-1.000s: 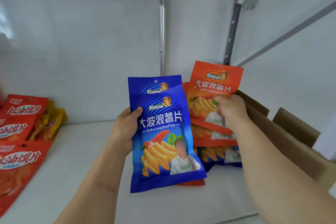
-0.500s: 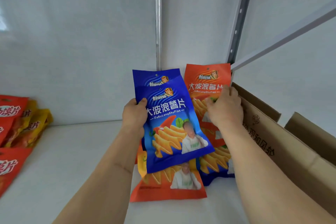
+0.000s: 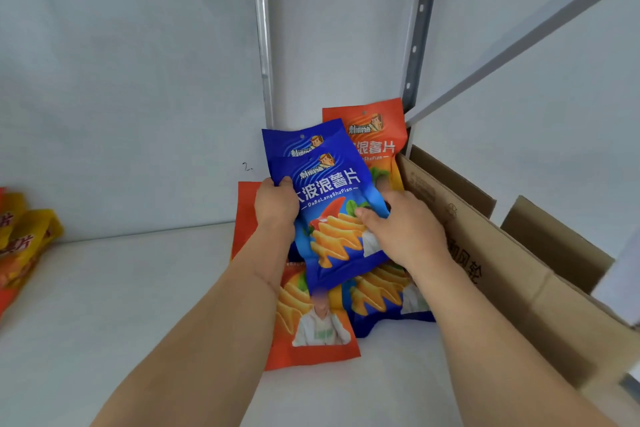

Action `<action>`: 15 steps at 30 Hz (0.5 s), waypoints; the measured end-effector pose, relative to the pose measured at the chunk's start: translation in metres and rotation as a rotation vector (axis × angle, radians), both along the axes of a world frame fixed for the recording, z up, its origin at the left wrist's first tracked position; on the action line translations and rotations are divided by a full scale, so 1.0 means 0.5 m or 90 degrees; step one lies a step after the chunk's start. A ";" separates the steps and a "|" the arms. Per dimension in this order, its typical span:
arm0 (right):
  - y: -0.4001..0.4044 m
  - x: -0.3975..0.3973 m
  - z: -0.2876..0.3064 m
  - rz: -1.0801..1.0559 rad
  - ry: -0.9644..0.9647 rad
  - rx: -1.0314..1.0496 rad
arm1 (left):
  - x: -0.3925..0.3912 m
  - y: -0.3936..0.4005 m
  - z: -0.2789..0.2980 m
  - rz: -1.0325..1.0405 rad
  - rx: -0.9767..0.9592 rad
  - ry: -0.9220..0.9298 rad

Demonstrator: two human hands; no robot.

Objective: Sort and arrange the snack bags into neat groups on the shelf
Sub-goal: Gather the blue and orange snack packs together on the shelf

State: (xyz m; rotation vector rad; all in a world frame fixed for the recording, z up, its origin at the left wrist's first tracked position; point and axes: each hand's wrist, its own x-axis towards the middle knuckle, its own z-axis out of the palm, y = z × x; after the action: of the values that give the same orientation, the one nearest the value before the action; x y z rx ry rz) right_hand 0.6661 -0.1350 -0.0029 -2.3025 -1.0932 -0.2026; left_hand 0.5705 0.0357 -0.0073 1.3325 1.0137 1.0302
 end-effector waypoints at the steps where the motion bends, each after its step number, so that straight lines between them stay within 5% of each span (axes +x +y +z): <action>1: -0.001 0.001 -0.005 0.001 0.000 -0.005 | 0.000 0.001 0.001 -0.003 -0.011 0.003; 8: -0.004 -0.017 -0.010 -0.046 -0.073 0.047 | -0.059 -0.034 0.032 0.047 0.073 0.068; 15: 0.022 -0.106 -0.019 0.046 -0.295 0.106 | -0.208 -0.095 -0.017 0.207 0.573 0.591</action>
State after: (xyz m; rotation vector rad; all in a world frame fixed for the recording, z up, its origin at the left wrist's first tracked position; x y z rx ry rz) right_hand 0.6129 -0.1237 -0.0123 -2.1144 -1.3205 -0.7992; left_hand 0.4662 -0.0120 -0.0157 2.5888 1.5544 1.1766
